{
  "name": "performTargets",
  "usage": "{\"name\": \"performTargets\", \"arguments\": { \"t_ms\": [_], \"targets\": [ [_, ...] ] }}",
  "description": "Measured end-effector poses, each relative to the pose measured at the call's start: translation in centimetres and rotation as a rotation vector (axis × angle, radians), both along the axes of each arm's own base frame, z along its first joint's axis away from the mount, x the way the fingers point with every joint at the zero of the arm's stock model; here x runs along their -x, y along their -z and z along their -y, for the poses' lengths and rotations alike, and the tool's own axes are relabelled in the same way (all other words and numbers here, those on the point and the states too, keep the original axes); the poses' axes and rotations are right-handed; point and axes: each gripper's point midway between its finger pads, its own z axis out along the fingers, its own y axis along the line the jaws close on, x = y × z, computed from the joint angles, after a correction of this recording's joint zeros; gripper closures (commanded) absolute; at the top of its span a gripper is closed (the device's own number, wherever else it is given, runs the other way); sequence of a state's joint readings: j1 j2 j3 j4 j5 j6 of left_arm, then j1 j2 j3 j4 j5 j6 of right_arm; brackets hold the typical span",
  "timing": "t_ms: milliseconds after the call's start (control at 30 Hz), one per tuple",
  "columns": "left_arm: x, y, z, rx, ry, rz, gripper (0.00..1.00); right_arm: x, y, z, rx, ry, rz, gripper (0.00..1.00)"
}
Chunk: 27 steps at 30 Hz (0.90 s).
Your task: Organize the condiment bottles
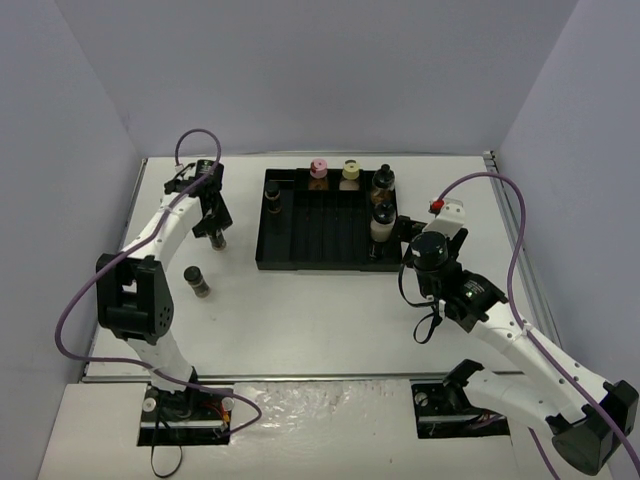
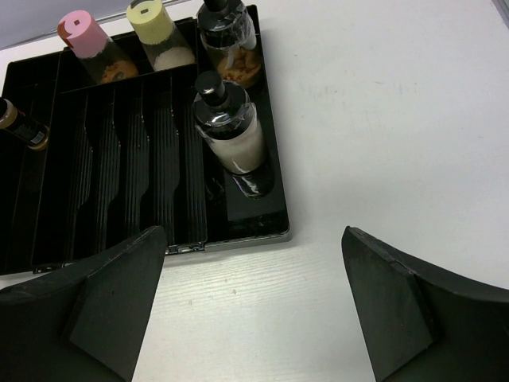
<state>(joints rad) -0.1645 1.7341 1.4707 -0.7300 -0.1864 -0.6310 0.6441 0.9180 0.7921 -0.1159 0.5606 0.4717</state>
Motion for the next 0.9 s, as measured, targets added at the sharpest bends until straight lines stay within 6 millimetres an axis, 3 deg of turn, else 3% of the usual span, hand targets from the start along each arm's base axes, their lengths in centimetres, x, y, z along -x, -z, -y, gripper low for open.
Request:
{"name": "performTargets", "arguments": {
  "t_ms": [167, 233, 300, 367, 467, 700, 900],
  "targets": [
    [-3.9, -9.0, 3.6, 0.007, 0.103, 0.214, 1.00, 0.0, 0.0, 0.0, 0.001, 0.000, -0.001, 0.11],
    [-4.5, -12.0, 5.6, 0.005, 0.160, 0.263, 1.00, 0.0, 0.0, 0.0, 0.001, 0.000, -0.001, 0.11],
    [-5.6, -14.5, 7.8, 0.003, 0.214, 0.316, 1.00, 0.0, 0.2, -0.1, 0.004, -0.002, -0.004, 0.11],
    [-6.4, -15.6, 9.8, 0.000, 0.260, 0.342, 1.00, 0.0, 0.3, -0.2, 0.006, -0.004, -0.008, 0.11],
    [-6.7, -14.2, 11.8, -0.015, 0.315, 0.303, 1.00, 0.0, 0.3, -0.2, 0.007, -0.004, -0.008, 0.11],
    [-6.8, -7.1, 12.8, -0.072, 0.364, 0.114, 1.00, 0.0, 0.3, -0.2, 0.007, -0.004, -0.009, 0.11],
    [-6.3, -5.1, 12.6, -0.085, 0.372, 0.066, 1.00, -0.1, 0.3, -0.2, 0.009, -0.003, -0.010, 0.11]
  ]
}}
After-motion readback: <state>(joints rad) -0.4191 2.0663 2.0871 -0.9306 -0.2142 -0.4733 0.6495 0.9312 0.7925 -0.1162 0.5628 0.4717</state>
